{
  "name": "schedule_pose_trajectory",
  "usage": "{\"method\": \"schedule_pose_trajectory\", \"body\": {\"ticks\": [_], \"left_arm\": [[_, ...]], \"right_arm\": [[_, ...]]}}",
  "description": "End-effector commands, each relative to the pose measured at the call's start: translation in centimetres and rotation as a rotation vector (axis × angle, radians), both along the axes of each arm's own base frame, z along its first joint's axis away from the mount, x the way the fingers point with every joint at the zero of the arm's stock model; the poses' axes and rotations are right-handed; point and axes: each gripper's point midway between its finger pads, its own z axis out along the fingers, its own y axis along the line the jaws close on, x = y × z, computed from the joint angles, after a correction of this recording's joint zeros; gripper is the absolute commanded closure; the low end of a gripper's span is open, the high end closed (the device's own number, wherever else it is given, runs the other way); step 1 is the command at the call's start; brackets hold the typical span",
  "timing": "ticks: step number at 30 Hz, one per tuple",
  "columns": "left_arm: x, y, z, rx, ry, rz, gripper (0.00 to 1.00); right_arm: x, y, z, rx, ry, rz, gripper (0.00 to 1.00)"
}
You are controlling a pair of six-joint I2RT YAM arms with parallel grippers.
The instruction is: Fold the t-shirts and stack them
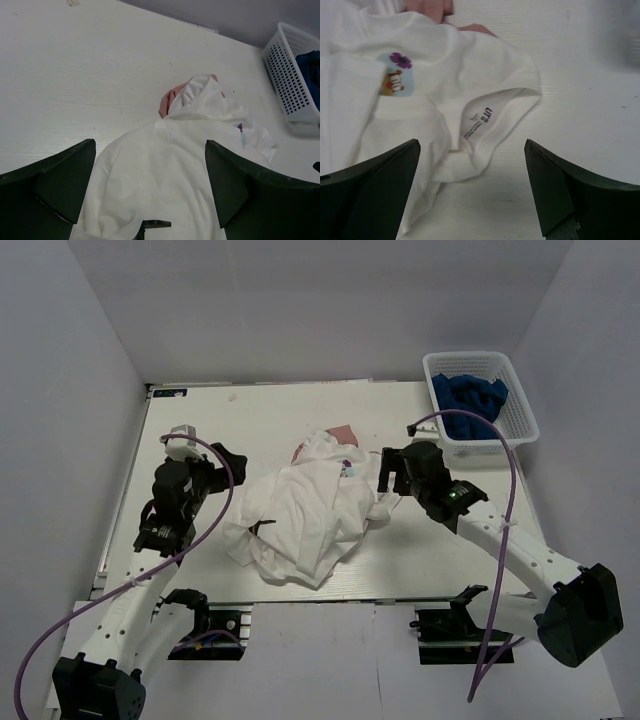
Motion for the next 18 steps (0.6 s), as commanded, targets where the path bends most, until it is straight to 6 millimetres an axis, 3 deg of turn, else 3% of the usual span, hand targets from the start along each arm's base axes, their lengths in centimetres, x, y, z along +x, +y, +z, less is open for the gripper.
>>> {"method": "schedule_pose_trajectory", "body": {"ticks": [1, 5, 7, 11, 13, 14, 16, 17, 18], "left_arm": [[-0.1, -0.1, 0.0, -0.004, 0.0, -0.001, 0.0], [0.0, 0.1, -0.6, 0.003, 0.021, 0.01, 0.0], [0.1, 0.1, -0.7, 0.005, 0.031, 0.01, 0.0], [0.2, 0.4, -0.7, 0.001, 0.032, 0.029, 0.0], [0.1, 0.4, -1.1, 0.002, 0.041, 0.03, 0.0], [0.3, 0.3, -1.2, 0.002, 0.041, 0.03, 0.0], [0.2, 0.4, -1.6, 0.004, 0.05, 0.03, 0.0], [0.4, 0.3, -1.7, 0.005, 0.052, 0.03, 0.0], [0.4, 0.3, -1.7, 0.005, 0.052, 0.03, 0.0]], "right_arm": [[-0.2, 4.3, 2.2, 0.148, -0.04, 0.184, 0.1], [-3.2, 10.2, 1.6, 0.307, 0.036, 0.479, 0.1], [-4.6, 12.0, -0.3, 0.3, 0.118, 0.537, 0.1], [-7.7, 14.3, -4.4, 0.212, 0.257, 0.611, 0.1], [-8.8, 15.4, -5.9, 0.194, 0.302, 0.639, 0.1], [-10.3, 16.6, -6.1, 0.188, 0.313, 0.685, 0.1], [-10.6, 17.3, -7.5, 0.158, 0.33, 0.689, 0.1], [-11.4, 17.9, -7.9, 0.145, 0.341, 0.703, 0.14], [-10.5, 18.4, -7.7, 0.135, 0.314, 0.679, 0.25]]}}
